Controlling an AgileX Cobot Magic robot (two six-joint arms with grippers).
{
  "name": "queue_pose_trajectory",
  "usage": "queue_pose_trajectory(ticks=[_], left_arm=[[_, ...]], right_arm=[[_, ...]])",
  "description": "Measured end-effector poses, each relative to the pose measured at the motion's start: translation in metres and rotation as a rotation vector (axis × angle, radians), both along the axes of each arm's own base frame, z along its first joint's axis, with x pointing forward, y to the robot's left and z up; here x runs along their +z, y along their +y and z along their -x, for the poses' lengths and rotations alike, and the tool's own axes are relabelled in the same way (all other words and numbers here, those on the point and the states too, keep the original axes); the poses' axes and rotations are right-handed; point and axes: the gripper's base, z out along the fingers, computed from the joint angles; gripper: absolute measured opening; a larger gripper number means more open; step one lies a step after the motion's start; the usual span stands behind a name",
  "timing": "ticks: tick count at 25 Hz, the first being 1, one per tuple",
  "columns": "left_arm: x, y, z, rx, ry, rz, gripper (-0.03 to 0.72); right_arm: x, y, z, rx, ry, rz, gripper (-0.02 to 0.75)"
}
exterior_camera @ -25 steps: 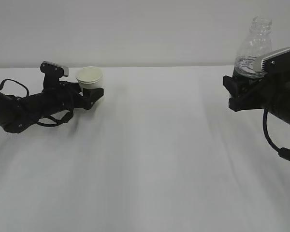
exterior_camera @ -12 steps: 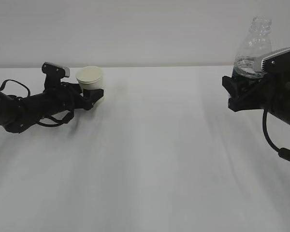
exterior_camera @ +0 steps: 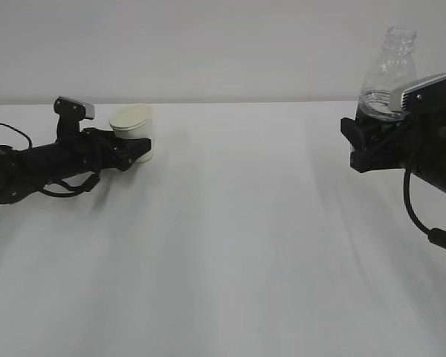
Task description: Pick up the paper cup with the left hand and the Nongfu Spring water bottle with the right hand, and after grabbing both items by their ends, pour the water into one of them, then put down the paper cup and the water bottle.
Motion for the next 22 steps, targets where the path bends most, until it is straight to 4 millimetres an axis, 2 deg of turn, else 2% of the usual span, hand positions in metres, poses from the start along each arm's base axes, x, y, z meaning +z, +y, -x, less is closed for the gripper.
queue_pose_trajectory(ticks=[4,8,22], left_arm=[[0.001,0.011,0.003,-0.055,0.013,0.001,0.507],[0.007,0.008,0.007,-0.141,0.021,-0.026,0.505],[0.061,-0.007,0.026,-0.428,-0.033,0.005,0.471]], right_arm=[[0.000,0.000,0.000,0.005,0.000,0.003,0.474],[0.000,0.000,0.000,0.005,0.000,0.003,0.474],[0.000,0.001,0.001,0.019,0.000,0.009,0.473]])
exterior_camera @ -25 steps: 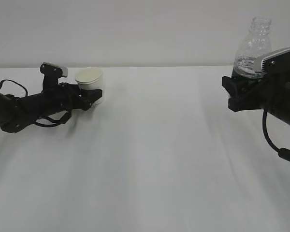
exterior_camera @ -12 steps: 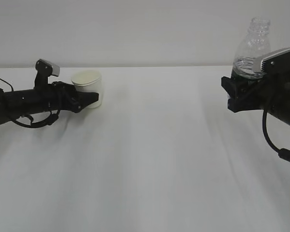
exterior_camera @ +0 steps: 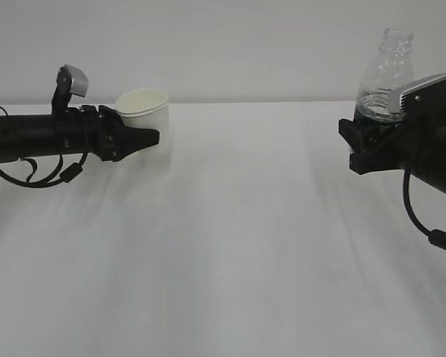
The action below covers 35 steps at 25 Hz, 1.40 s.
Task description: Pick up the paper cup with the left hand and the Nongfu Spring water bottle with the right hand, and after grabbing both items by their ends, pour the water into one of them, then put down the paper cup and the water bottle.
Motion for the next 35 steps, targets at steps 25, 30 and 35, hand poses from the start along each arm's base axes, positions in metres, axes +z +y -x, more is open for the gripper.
queue_pose_trajectory(ticks=[25,30,35], left_arm=[[0.032,-0.127,0.052,-0.390,-0.040,0.016,0.438],[0.031,-0.154,0.067,-0.452,-0.035,0.011,0.438],[0.030,-0.175,0.078,-0.479,-0.032,-0.001,0.437]], right_arm=[[0.025,0.003,0.008,0.051,-0.041,0.060,0.473],[0.027,0.004,0.011,0.073,-0.027,0.097,0.473],[0.029,0.005,0.013,0.096,-0.017,0.131,0.473]])
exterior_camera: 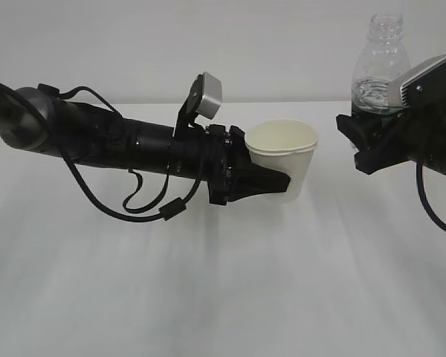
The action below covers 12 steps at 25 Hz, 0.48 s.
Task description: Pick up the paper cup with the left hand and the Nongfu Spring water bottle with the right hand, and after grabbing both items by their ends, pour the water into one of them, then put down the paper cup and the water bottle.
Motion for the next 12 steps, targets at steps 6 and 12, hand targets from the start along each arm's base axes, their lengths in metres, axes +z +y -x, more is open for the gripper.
queue_pose_trajectory(ticks=[6,12], left_arm=[[0.0035,-0.0079,0.0040,0.000,-0.003,0.004,0.437],[0.0038,-0.0080,0.0020,0.026,-0.009,-0.012,0.437]], right_arm=[[-0.0013,0.0003,0.0018,0.019,0.017,0.053,0.473],[-0.0025,0.0002,0.0022,0.037,0.004,0.115,0.473]])
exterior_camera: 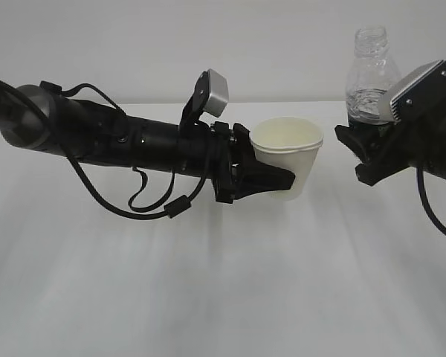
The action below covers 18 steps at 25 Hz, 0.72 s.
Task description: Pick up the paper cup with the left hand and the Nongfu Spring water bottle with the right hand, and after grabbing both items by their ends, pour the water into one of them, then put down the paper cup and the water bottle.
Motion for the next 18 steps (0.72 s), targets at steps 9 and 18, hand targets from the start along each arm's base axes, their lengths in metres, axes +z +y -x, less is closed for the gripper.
queue_pose_trajectory(ticks=[9,18], left_arm=[[-0.004,-0.006,0.006,-0.033,-0.020,-0.051,0.435],[-0.005,-0.025,0.022,-0.099,-0.027,-0.061,0.435]], right_arm=[[-0.002,-0.001,0.000,0.035,-0.032,0.138,0.473],[-0.003,-0.001,0.000,0.068,-0.073,0.249,0.473]])
